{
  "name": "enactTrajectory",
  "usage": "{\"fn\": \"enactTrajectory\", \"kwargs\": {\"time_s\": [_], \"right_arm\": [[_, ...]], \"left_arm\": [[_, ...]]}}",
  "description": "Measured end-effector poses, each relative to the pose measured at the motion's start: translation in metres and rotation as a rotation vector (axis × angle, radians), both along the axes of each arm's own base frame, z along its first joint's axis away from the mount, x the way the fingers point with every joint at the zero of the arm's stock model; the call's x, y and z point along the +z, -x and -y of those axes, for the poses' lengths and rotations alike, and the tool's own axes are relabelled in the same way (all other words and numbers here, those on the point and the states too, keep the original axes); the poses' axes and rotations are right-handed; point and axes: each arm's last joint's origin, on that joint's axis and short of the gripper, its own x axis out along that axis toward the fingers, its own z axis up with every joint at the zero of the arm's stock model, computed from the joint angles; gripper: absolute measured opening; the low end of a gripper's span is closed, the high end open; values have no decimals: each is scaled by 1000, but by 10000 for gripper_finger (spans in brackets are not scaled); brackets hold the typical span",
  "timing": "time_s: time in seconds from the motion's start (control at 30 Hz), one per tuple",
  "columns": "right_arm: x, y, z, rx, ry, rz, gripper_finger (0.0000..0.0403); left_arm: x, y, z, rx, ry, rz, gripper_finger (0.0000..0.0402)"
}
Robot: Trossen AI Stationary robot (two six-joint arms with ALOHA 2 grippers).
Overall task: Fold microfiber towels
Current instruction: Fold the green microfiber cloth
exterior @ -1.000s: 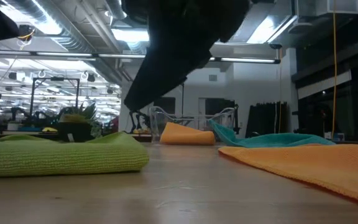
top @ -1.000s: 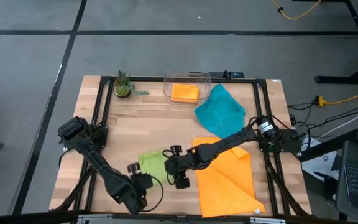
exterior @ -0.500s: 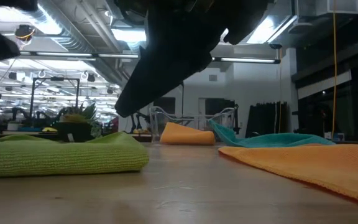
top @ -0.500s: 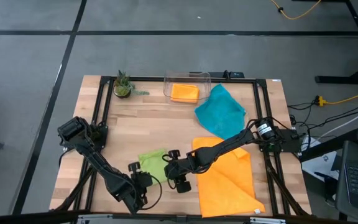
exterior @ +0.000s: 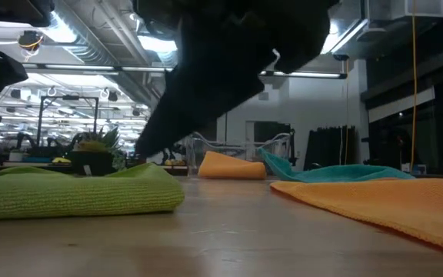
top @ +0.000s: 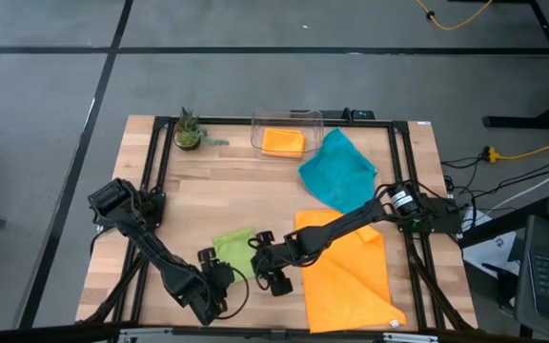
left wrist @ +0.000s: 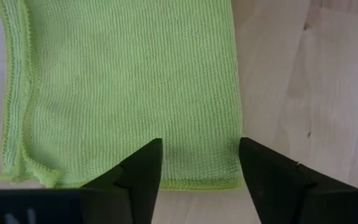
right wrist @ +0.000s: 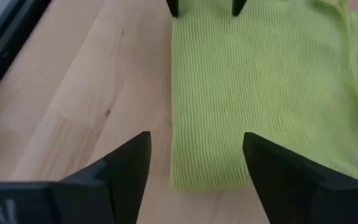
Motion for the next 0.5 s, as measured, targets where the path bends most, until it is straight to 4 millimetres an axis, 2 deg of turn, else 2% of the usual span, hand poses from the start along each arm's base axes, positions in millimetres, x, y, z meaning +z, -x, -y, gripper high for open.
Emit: {"fn": "enactTrajectory", "kwargs": {"time_s": [0.23, 0.33, 0.5], "right_arm": [[-20, -3, -1, -2, 10, -30, 259], [-31, -3, -1, 3, 12, -53, 259], [-39, -5, -2, 0, 12, -68, 259]], "left_arm": [[0, -3, 4, -6, 54, 35, 220], [-8, -1, 2, -3, 59, 38, 220], [-22, 6, -5, 14, 96, 36, 220]]}}
